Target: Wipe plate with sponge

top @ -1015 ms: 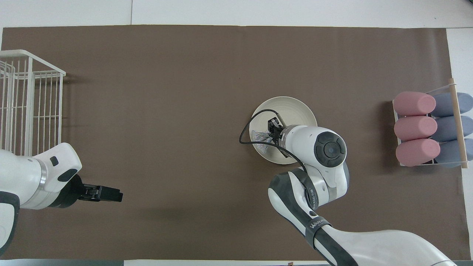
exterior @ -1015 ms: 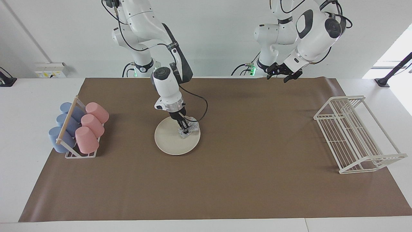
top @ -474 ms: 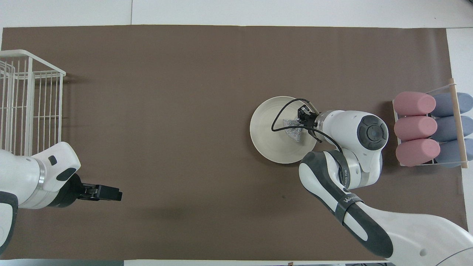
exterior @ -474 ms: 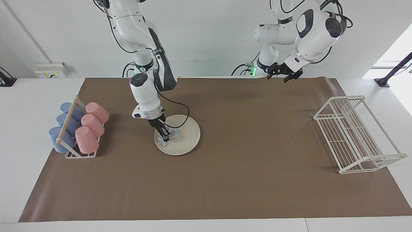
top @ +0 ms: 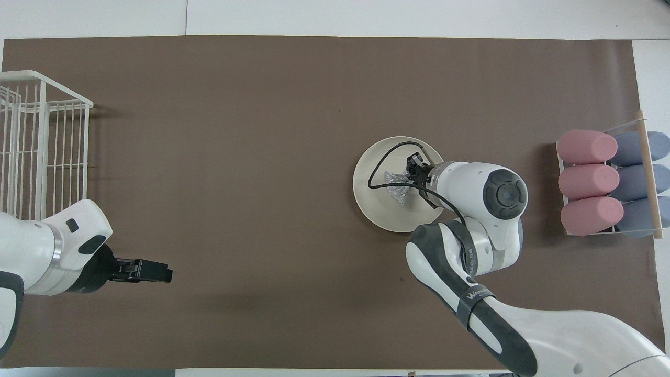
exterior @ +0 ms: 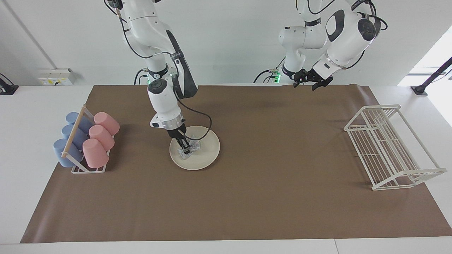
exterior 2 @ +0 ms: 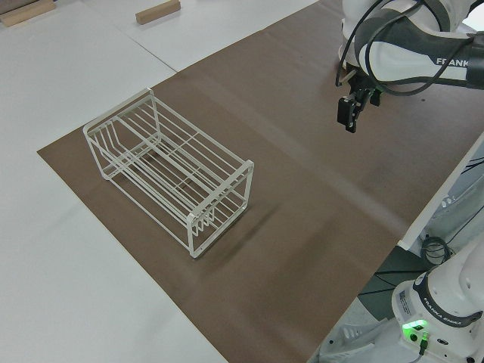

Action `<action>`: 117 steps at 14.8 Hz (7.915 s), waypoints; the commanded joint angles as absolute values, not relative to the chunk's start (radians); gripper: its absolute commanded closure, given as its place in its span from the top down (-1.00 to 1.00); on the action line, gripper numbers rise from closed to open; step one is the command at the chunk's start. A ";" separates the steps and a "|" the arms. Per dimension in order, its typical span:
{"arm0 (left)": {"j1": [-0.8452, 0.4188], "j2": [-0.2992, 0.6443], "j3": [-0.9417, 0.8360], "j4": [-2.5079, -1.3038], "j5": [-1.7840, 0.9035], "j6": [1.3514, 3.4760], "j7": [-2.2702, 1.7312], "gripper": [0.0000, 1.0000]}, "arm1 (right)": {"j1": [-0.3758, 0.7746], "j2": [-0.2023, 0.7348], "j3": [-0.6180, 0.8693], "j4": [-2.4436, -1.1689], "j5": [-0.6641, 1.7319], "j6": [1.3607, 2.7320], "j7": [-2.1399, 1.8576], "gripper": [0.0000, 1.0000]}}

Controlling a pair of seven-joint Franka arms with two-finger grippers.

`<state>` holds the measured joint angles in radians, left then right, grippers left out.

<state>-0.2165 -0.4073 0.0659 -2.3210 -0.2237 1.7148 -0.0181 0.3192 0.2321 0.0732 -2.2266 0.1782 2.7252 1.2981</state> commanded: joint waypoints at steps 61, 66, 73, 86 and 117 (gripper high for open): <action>-0.589 -0.330 0.006 -2.304 -1.401 2.240 -0.307 -1.00 | 0.508 -0.098 0.092 -1.758 0.080 1.727 1.783 1.00; -0.549 -0.330 0.008 -2.315 -1.275 2.235 -0.337 -1.00 | 0.379 -0.104 0.083 -1.756 0.081 1.686 1.273 1.00; -0.443 -0.321 0.008 -2.307 -0.832 2.086 -0.409 -1.00 | 0.157 -0.104 0.081 -1.758 0.081 1.674 0.602 1.00; -0.371 -0.086 0.003 -1.976 0.036 1.542 -0.476 -1.00 | -0.041 -0.008 0.078 -1.585 0.025 1.542 -0.098 1.00; -0.279 0.443 0.002 -1.644 1.094 1.436 -0.454 -1.00 | 0.040 -0.017 -0.087 -1.605 0.011 1.525 -0.066 1.00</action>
<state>-0.2858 0.4412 0.0057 -1.6428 1.0961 1.4219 -0.4604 0.0352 -0.0225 -0.0883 -1.6209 0.0142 1.5386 -0.0994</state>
